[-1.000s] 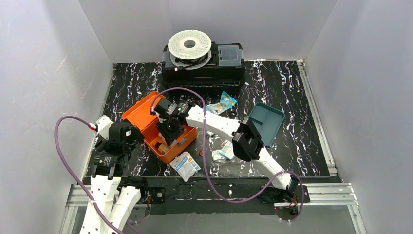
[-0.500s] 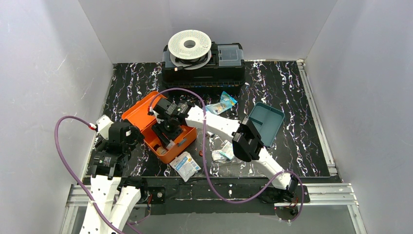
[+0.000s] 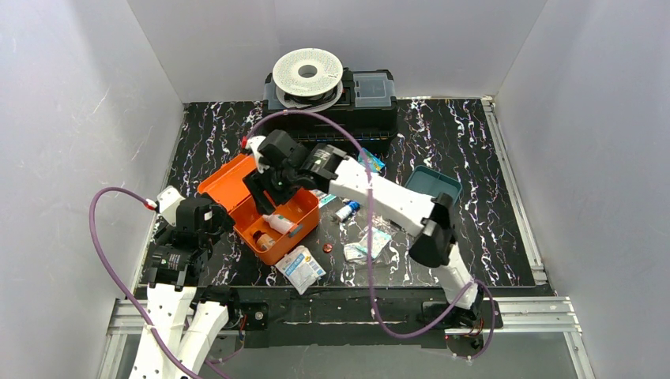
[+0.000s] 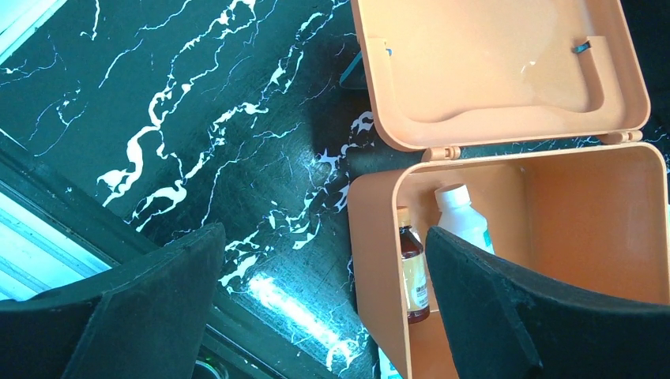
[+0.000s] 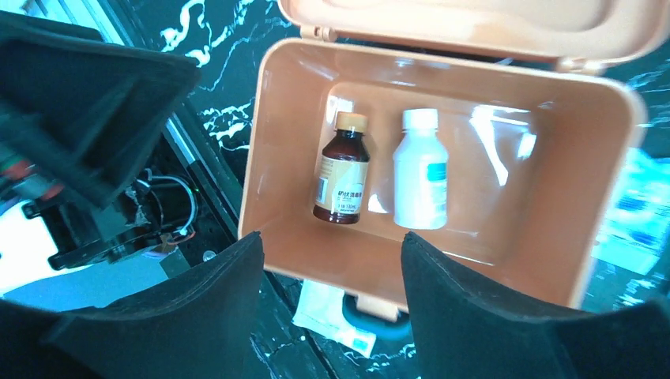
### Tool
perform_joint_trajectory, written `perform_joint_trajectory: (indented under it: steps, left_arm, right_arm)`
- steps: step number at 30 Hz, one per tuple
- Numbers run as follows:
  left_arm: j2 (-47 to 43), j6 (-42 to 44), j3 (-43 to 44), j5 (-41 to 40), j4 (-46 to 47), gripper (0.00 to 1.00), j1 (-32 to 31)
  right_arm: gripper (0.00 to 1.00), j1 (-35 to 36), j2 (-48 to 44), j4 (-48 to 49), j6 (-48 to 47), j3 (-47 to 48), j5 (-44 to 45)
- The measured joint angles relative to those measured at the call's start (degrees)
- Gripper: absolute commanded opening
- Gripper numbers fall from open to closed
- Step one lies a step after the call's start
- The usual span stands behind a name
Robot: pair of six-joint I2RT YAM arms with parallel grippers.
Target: Organize the medicine kit
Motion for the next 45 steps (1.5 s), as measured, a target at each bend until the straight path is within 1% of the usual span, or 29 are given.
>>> perform_joint_trajectory:
  steps: [4, 8, 13, 16, 22, 27, 34, 39, 45]
  left_arm:
    - [0.0, 0.31, 0.0, 0.35, 0.15, 0.98, 0.0]
    - [0.0, 0.81, 0.0, 1.03, 0.2, 0.98, 0.0]
    - [0.02, 1.66, 0.0, 1.88, 0.55, 0.98, 0.04]
    - [0.07, 2.14, 0.0, 2.27, 0.63, 0.98, 0.04]
    - [0.13, 3.02, 0.0, 3.21, 1.03, 0.98, 0.04]
    - [0.33, 3.58, 0.0, 3.98, 1.6, 0.98, 0.04]
    - [0.57, 4.2, 0.0, 4.9, 1.95, 0.98, 0.04]
    - [0.79, 5.2, -0.02, 6.47, 2.67, 0.98, 0.04]
    - [1.22, 6.45, -0.02, 8.7, 3.54, 0.98, 0.04]
  right_arm:
    - [0.73, 0.0, -7.72, 2.08, -0.61, -3.28, 4.13]
    - [0.74, 0.04, -15.34, 4.13, -0.76, -8.87, 8.35]
    - [0.75, 0.07, -23.98, 7.76, -0.39, -20.74, 12.44]
    - [0.76, 0.04, -28.48, 9.55, 0.96, -29.64, 14.67]
    - [0.84, -0.07, -34.27, 10.36, 5.27, -42.01, 19.37]
    - [0.86, -0.48, -42.1, 10.32, 12.33, -53.4, 24.26]
    - [0.85, -3.08, -50.95, 9.86, 25.31, -64.46, 28.5]
    - [0.85, -6.14, -55.39, 9.88, 33.07, -72.22, 28.59]
    - [0.85, -9.46, -58.18, 10.01, 39.69, -80.67, 27.36]
